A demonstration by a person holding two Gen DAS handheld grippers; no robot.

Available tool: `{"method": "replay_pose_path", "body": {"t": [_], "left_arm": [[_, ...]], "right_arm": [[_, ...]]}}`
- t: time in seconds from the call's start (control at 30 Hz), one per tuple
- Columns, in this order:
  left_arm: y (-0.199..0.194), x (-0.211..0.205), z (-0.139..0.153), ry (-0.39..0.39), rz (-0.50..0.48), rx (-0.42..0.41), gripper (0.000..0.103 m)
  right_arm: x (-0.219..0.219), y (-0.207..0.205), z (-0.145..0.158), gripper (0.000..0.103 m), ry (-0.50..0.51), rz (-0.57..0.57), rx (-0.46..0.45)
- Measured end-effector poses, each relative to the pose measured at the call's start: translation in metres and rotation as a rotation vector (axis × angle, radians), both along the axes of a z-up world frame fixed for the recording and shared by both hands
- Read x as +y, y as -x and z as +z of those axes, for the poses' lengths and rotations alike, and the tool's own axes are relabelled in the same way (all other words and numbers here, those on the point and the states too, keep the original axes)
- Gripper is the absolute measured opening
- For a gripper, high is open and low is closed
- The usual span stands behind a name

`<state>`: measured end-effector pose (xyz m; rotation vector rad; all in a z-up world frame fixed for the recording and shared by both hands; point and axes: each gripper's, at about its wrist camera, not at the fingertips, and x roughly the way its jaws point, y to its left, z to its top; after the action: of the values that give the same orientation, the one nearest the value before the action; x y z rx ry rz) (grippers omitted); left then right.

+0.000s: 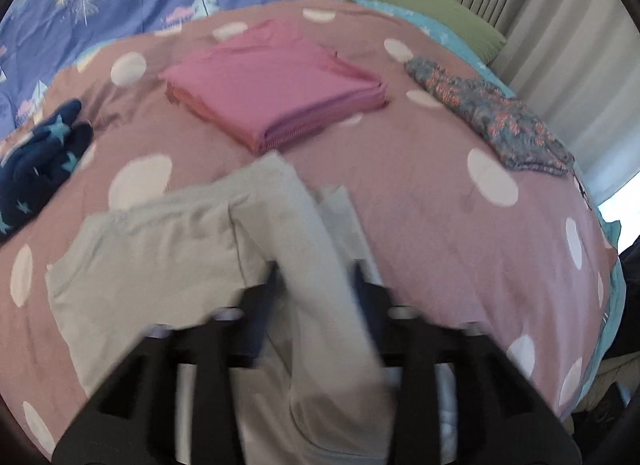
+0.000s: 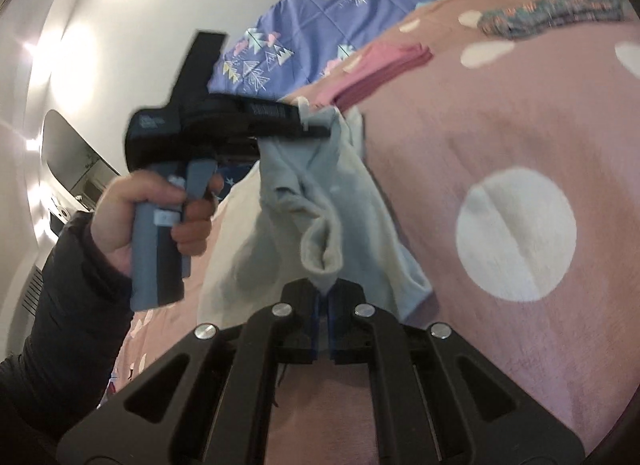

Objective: Fold small clothes

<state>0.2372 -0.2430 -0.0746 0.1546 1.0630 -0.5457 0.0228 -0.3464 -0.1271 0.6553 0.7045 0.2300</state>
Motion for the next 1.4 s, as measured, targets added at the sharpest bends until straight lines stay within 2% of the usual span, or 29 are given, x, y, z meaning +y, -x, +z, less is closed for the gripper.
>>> {"method": "replay_pose_path", "body": {"t": [0.03, 0.1, 0.17, 0.2, 0.27, 0.33, 0.43, 0.53, 0.57, 0.67, 0.7, 0.73, 0.77, 0.87, 0.93, 1.0, 1.03, 1.07, 1.1, 1.13, 1.17, 1.23, 1.27, 1.3, 1.37, 1.4], "left_arm": [[0.003, -0.001, 0.008, 0.001, -0.004, -0.028, 0.061], [0.012, 0.000, 0.032, -0.003, -0.034, -0.099, 0.062], [0.025, 0.005, 0.055, -0.004, -0.051, -0.176, 0.068], [0.037, 0.015, 0.070, 0.001, -0.054, -0.233, 0.076], [0.058, 0.029, 0.085, 0.005, -0.069, -0.300, 0.081], [0.080, 0.044, 0.086, -0.001, -0.091, -0.318, 0.083], [0.117, 0.075, 0.061, -0.048, -0.124, -0.268, 0.085], [0.155, 0.105, 0.020, -0.147, -0.121, -0.222, 0.085], [0.168, 0.114, 0.009, -0.173, -0.110, -0.219, 0.085], [0.192, 0.133, -0.009, -0.156, -0.084, -0.166, 0.085], [0.201, 0.138, -0.014, -0.135, -0.079, -0.144, 0.085], [0.205, 0.139, -0.017, -0.129, -0.082, -0.139, 0.085], [0.208, 0.138, -0.019, -0.132, -0.081, -0.150, 0.085], [0.205, 0.133, -0.026, -0.188, -0.041, -0.191, 0.085], [0.202, 0.133, -0.029, -0.195, -0.024, -0.194, 0.085], [0.200, 0.136, -0.035, -0.194, -0.019, -0.168, 0.085], [0.198, 0.137, -0.039, -0.195, -0.020, -0.151, 0.085], [0.198, 0.137, -0.040, -0.194, -0.021, -0.143, 0.085], [0.198, 0.139, -0.042, -0.189, -0.024, -0.133, 0.085], [0.199, 0.141, -0.041, -0.181, -0.027, -0.129, 0.085], [0.201, 0.145, -0.037, -0.155, -0.034, -0.125, 0.085], [0.203, 0.154, -0.028, -0.081, -0.043, -0.119, 0.072], [0.203, 0.158, -0.021, -0.034, -0.046, -0.111, 0.050], [0.200, 0.165, -0.010, 0.047, -0.044, -0.088, 0.028], [0.193, 0.169, 0.004, 0.144, -0.031, -0.077, 0.010], [0.190, 0.168, 0.007, 0.158, -0.027, -0.088, 0.010]], "right_arm": [[0.000, -0.001, -0.002, 0.003, -0.007, 0.003, 0.006], [-0.003, -0.003, -0.010, 0.003, -0.035, 0.010, 0.021], [-0.008, -0.001, -0.017, 0.003, -0.074, 0.014, 0.037], [-0.011, -0.001, -0.020, 0.003, -0.098, 0.016, 0.044], [-0.013, -0.002, -0.024, 0.003, -0.128, 0.021, 0.048], [-0.014, -0.003, -0.024, 0.003, -0.133, 0.024, 0.048], [-0.013, 0.000, -0.023, 0.004, -0.136, 0.026, 0.043], [-0.017, 0.001, -0.021, 0.011, -0.155, 0.017, 0.045], [-0.018, -0.002, -0.022, 0.017, -0.162, 0.018, 0.048], [-0.013, -0.008, -0.020, 0.026, -0.160, 0.040, 0.067], [-0.011, -0.011, -0.020, 0.026, -0.145, 0.045, 0.070], [-0.007, -0.015, -0.018, 0.010, -0.123, 0.044, 0.075], [-0.005, -0.017, -0.015, 0.003, -0.092, 0.025, 0.081], [-0.011, -0.010, 0.007, 0.002, -0.135, -0.005, 0.004], [-0.015, 0.006, 0.024, 0.002, -0.075, -0.040, -0.031], [-0.015, 0.004, 0.021, 0.002, -0.010, -0.035, 0.018], [-0.015, -0.002, 0.012, 0.005, -0.002, -0.018, 0.067], [-0.016, -0.007, 0.002, 0.014, 0.000, -0.007, 0.113], [-0.018, -0.008, -0.013, 0.013, -0.004, -0.001, 0.176], [-0.020, -0.006, -0.016, 0.013, -0.011, 0.005, 0.176], [-0.022, -0.003, -0.015, 0.019, -0.010, 0.009, 0.165], [-0.027, 0.006, -0.001, 0.024, 0.031, -0.010, 0.117], [-0.030, 0.009, 0.008, 0.024, 0.057, -0.025, 0.083], [-0.031, 0.010, 0.021, 0.024, 0.090, -0.026, 0.034], [-0.026, 0.008, 0.037, 0.021, 0.119, 0.008, -0.030], [-0.020, 0.003, 0.044, 0.019, 0.124, 0.044, -0.056]]}}
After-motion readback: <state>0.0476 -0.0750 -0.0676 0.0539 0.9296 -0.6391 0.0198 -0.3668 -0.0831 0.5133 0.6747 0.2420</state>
